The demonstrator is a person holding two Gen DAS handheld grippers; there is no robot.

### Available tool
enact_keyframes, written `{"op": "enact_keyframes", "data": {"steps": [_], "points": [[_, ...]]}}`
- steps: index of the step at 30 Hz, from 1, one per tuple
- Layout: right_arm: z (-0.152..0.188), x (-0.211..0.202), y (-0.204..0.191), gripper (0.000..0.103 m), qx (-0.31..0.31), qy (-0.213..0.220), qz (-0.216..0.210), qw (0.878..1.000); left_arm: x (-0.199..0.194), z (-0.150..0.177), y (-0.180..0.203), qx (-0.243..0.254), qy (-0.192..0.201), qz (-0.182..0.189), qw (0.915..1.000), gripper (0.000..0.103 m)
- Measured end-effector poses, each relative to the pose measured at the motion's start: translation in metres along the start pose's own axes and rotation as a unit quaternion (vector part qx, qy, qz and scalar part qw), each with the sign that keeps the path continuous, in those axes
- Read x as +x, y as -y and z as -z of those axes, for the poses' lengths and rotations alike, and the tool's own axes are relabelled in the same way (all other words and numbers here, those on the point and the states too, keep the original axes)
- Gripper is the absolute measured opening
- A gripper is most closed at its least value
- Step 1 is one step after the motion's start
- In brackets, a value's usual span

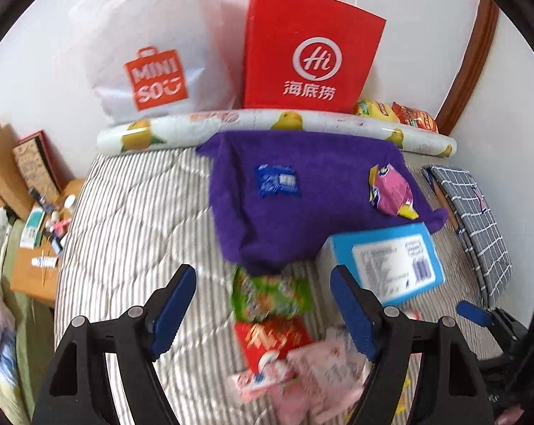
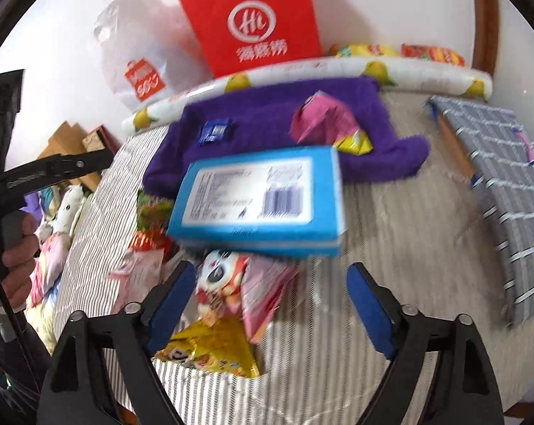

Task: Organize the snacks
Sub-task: 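Grasp the panda-print snack bag with the right tool while the left tool approaches the red packet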

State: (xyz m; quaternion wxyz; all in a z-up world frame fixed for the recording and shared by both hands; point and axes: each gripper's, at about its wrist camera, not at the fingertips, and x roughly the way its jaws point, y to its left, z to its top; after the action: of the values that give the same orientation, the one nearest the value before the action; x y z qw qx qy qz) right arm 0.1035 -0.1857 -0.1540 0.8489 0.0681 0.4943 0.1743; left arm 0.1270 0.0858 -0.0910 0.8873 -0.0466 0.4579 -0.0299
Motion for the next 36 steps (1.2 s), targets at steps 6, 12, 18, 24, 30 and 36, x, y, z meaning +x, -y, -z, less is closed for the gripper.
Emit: {"op": "enact_keyframes", "data": {"steps": [6, 12, 18, 24, 30, 36], "points": [[0.008, 0.025, -0.015, 0.089, -0.002, -0.021, 0.008, 1.0, -0.007, 0.031, -0.023, -0.006, -0.004, -0.031, 0.9995, 0.077], [0.006, 0.048, -0.011, 0.089, 0.019, -0.04, 0.014, 0.999, -0.006, 0.056, -0.046, -0.03, -0.014, -0.018, 0.9993, 0.077], [0.008, 0.065, -0.012, 0.089, 0.043, -0.059, -0.004, 0.997, 0.001, 0.069, -0.058, -0.04, -0.025, -0.006, 0.9989, 0.077], [0.009, 0.061, -0.01, 0.074, 0.05, -0.047, -0.014, 0.998, 0.009, 0.073, -0.054, -0.038, -0.035, 0.011, 0.9986, 0.077], [0.011, 0.043, -0.008, 0.073, 0.039, -0.026, -0.012, 0.999, 0.02, 0.073, -0.048, -0.046, -0.046, 0.031, 0.9974, 0.077], [0.015, 0.022, -0.005, 0.073, 0.016, 0.002, 0.009, 1.0, 0.027, 0.075, -0.04, -0.054, -0.05, 0.055, 0.9958, 0.077]]}}
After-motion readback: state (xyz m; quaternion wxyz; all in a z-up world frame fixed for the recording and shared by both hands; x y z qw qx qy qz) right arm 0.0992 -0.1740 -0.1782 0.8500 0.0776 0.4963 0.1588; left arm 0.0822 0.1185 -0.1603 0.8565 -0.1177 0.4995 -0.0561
